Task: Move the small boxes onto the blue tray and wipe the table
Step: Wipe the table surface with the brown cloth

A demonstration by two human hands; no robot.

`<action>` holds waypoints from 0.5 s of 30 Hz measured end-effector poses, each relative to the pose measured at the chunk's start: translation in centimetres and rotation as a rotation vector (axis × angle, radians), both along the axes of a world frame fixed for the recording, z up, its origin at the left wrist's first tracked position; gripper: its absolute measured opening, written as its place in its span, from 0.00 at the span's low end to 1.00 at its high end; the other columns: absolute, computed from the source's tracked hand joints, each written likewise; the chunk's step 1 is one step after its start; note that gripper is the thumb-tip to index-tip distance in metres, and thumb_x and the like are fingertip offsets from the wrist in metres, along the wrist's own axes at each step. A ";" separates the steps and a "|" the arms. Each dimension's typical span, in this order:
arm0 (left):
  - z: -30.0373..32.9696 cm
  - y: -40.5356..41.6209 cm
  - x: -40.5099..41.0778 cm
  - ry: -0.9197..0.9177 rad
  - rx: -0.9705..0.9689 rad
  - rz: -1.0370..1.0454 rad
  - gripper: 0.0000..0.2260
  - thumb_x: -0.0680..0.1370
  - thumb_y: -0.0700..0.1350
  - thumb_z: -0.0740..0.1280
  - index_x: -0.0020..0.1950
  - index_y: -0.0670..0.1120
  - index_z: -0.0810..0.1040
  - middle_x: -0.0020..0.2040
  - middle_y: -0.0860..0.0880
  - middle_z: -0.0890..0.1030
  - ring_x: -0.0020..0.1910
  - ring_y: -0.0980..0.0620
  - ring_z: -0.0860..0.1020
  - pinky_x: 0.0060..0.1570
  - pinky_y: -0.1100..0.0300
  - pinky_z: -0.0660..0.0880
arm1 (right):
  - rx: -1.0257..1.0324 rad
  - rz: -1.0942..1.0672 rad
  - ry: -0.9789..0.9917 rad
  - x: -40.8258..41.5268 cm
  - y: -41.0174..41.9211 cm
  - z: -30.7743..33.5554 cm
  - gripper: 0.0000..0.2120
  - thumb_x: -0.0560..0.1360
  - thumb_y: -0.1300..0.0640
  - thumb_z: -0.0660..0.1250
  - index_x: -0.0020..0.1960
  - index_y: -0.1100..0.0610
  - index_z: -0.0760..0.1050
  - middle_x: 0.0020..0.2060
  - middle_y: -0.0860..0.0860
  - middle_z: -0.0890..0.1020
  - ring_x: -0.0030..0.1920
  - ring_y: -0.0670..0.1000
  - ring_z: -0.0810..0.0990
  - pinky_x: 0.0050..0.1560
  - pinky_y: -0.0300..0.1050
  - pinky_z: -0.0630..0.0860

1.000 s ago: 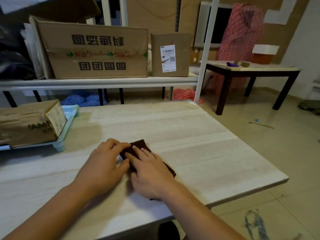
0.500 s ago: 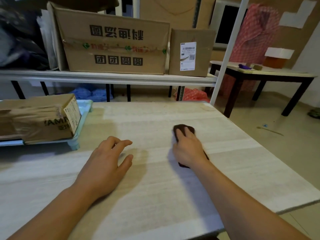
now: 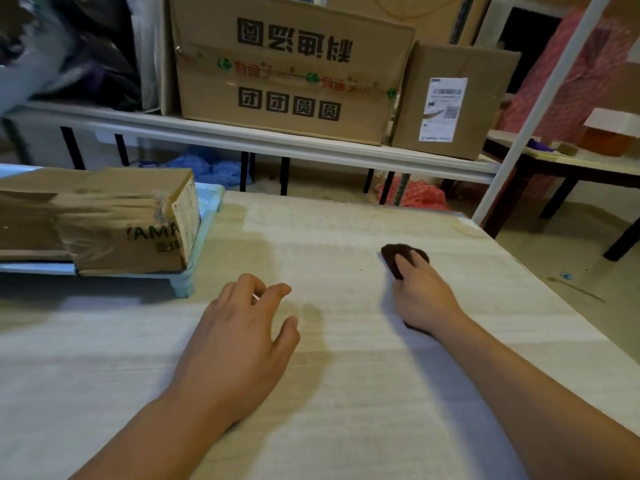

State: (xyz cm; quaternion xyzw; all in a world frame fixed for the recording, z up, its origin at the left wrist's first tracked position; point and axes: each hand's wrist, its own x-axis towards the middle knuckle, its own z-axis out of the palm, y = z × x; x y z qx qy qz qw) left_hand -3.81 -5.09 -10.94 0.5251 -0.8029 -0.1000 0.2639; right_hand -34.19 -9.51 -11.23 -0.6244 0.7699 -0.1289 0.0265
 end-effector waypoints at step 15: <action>0.6 -0.7 0.9 0.040 0.012 0.098 0.25 0.80 0.59 0.55 0.77 0.56 0.65 0.64 0.55 0.70 0.63 0.54 0.69 0.62 0.56 0.70 | 0.103 0.553 -0.080 8.2 2.0 1.2 0.33 0.82 0.60 0.58 0.84 0.43 0.55 0.84 0.38 0.49 0.81 0.43 0.56 0.76 0.36 0.54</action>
